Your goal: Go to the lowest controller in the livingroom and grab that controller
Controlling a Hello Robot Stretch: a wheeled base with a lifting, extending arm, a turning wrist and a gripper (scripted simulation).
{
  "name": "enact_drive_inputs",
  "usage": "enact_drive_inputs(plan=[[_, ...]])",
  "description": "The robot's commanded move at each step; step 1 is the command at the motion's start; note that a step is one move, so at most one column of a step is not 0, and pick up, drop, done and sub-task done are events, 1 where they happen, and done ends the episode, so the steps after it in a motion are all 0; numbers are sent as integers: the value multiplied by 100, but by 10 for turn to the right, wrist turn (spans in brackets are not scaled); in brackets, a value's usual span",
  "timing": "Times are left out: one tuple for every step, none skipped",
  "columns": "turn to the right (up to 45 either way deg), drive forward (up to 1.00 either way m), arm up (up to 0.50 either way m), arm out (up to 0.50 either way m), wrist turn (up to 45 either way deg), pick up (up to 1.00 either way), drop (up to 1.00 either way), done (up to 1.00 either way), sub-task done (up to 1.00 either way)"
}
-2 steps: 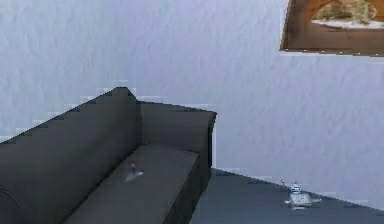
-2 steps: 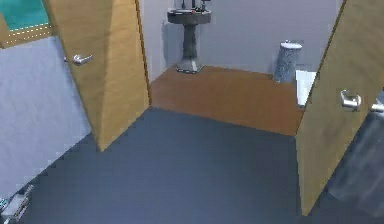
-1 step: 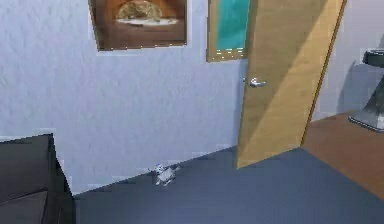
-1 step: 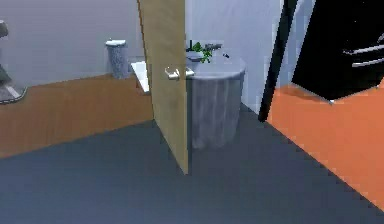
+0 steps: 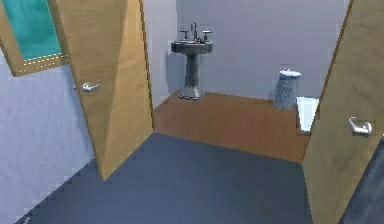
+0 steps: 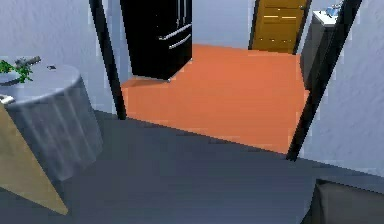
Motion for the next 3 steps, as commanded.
enact_drive_inputs(plan=[[180,0,0,0,0,0,0,0,0],[0,15,0,0,0,0,0,0,0],[-450,0,0,0,0,0,0,0,0]])
